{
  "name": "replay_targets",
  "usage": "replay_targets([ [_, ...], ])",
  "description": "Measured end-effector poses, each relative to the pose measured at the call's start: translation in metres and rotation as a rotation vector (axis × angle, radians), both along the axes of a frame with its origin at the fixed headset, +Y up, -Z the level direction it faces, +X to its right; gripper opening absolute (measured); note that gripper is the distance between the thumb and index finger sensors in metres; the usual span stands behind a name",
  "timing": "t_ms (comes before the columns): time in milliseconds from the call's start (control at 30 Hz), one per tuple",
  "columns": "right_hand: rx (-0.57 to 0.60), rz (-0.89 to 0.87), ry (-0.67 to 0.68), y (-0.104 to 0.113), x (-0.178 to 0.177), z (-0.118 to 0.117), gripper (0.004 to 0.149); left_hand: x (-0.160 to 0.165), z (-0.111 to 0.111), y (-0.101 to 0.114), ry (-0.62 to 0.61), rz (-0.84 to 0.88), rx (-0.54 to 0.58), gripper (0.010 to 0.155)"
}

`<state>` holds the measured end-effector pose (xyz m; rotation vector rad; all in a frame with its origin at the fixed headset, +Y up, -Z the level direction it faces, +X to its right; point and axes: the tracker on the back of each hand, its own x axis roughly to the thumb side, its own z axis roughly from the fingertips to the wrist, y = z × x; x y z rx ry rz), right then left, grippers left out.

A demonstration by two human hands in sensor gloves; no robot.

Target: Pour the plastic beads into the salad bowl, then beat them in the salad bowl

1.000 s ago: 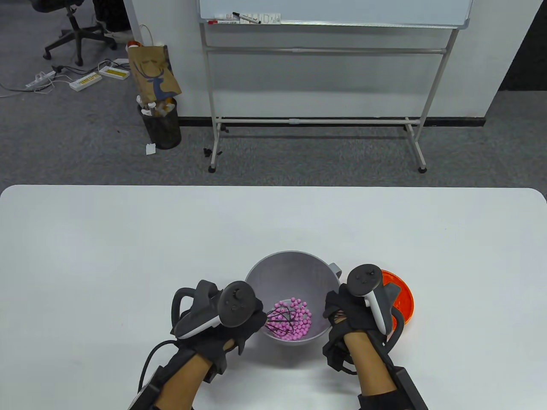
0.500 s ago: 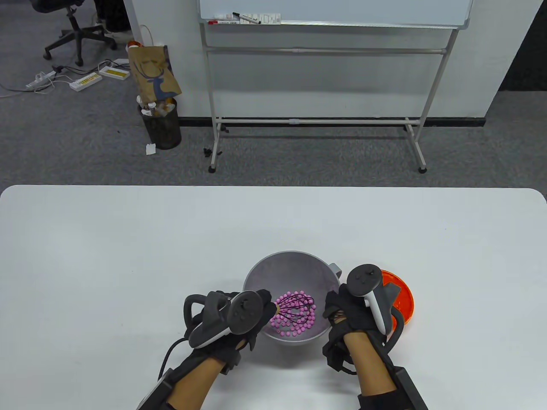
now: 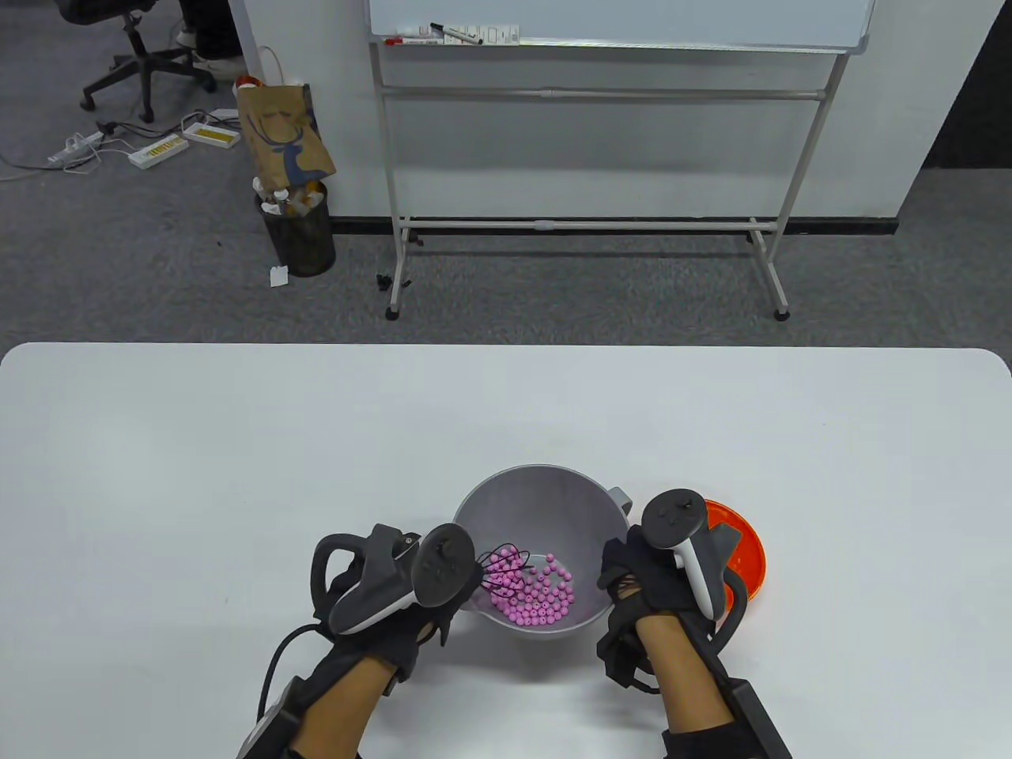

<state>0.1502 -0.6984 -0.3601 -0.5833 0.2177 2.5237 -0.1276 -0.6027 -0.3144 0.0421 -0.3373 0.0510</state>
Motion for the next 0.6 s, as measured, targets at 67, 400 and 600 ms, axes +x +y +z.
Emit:
replay_targets([
  [67, 0.000, -0.001, 0.000, 0.000, 0.000, 0.000, 0.051, -0.001, 0.000, 0.000, -0.045, 0.058, -0.045, 0.043],
  [400, 0.001, -0.001, -0.001, 0.000, 0.000, 0.000, 0.051, 0.012, -0.006, -0.026, -0.079, 0.143, 0.014, 0.044],
  [600, 0.001, -0.003, 0.000, 0.000, 0.000, 0.000, 0.051, 0.009, -0.009, -0.030, -0.007, 0.083, 0.141, 0.048],
])
